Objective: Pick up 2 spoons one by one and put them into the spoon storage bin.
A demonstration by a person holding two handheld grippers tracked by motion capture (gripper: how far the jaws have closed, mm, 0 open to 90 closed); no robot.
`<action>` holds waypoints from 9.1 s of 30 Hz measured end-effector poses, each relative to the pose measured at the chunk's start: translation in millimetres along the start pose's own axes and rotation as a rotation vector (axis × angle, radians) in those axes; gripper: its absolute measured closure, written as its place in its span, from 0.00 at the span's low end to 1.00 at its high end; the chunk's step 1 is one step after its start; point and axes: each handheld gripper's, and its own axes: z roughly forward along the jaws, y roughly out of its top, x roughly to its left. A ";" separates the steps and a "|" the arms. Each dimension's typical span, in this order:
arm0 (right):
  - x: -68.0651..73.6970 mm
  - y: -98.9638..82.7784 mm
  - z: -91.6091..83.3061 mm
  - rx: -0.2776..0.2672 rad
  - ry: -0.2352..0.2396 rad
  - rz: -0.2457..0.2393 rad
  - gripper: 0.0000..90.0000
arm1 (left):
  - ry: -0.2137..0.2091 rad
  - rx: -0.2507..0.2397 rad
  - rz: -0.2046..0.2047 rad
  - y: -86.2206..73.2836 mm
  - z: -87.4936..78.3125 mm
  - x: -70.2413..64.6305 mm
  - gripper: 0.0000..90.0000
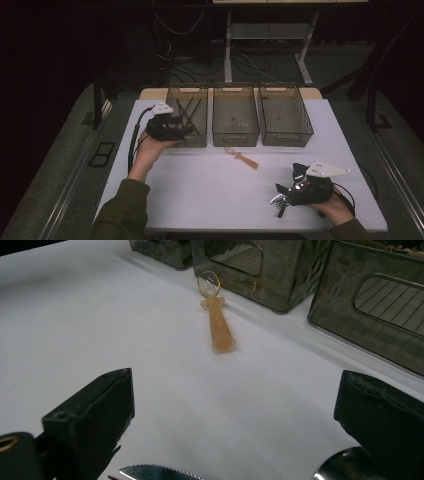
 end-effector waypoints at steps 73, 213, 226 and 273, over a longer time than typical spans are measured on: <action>-8.1 49.7 43.4 0.243 0.002 -0.004 0.03 | -0.123 0.087 0.051 -104.7 -28.3 -77.4 0.00; -29.5 123.1 65.2 0.147 0.053 -0.004 0.82 | -0.149 0.081 0.089 -107.8 -26.0 -80.4 0.00; -42.7 146.8 85.0 0.142 0.019 0.037 0.82 | -0.157 0.093 0.102 -108.3 -24.3 -80.9 0.00; -51.6 167.8 156.6 0.264 -0.035 0.089 0.52 | -0.163 0.082 0.129 -107.4 -24.7 -76.2 0.00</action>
